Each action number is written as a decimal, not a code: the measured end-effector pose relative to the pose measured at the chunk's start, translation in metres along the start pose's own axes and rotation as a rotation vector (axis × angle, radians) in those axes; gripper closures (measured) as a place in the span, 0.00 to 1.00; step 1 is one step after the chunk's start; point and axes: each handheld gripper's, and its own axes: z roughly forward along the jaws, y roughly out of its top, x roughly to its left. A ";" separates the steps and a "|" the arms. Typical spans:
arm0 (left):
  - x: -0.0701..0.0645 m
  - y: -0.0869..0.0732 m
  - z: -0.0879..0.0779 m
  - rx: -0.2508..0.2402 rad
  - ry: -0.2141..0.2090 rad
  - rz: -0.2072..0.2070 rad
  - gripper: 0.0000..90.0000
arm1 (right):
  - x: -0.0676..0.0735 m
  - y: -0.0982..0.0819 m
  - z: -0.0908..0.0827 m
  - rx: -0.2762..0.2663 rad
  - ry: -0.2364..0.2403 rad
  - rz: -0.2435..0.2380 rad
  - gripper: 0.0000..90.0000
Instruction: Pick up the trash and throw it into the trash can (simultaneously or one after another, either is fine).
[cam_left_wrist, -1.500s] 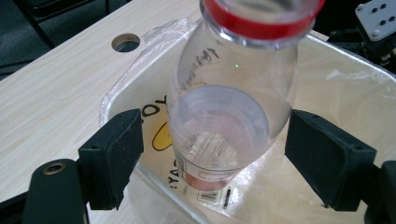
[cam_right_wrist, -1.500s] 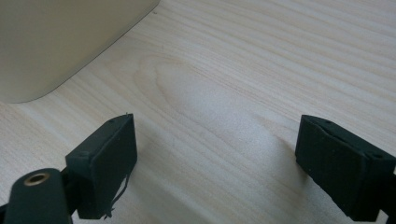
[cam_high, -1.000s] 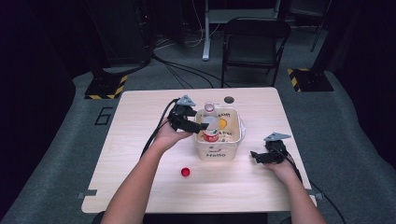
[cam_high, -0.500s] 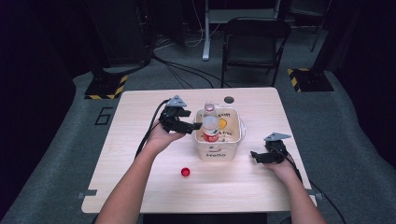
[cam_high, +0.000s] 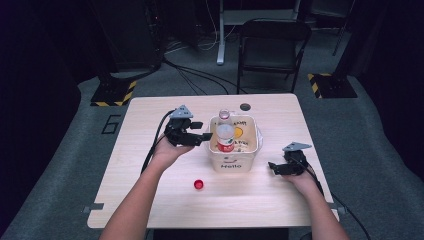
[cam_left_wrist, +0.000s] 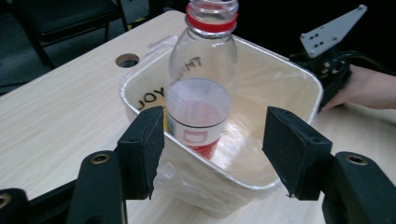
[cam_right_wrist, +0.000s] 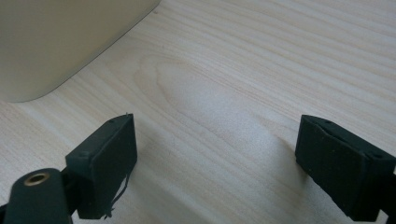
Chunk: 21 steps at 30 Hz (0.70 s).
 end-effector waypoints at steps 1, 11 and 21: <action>-0.001 -0.001 0.000 0.004 -0.004 0.004 0.44 | 0.000 0.000 0.000 0.000 0.000 0.000 0.13; -0.006 -0.015 -0.004 0.009 -0.004 0.021 0.47 | 0.000 0.000 0.000 0.001 0.001 -0.001 0.13; -0.005 -0.033 -0.009 -0.005 -0.001 -0.004 0.49 | 0.000 0.000 0.000 -0.001 0.002 -0.002 0.13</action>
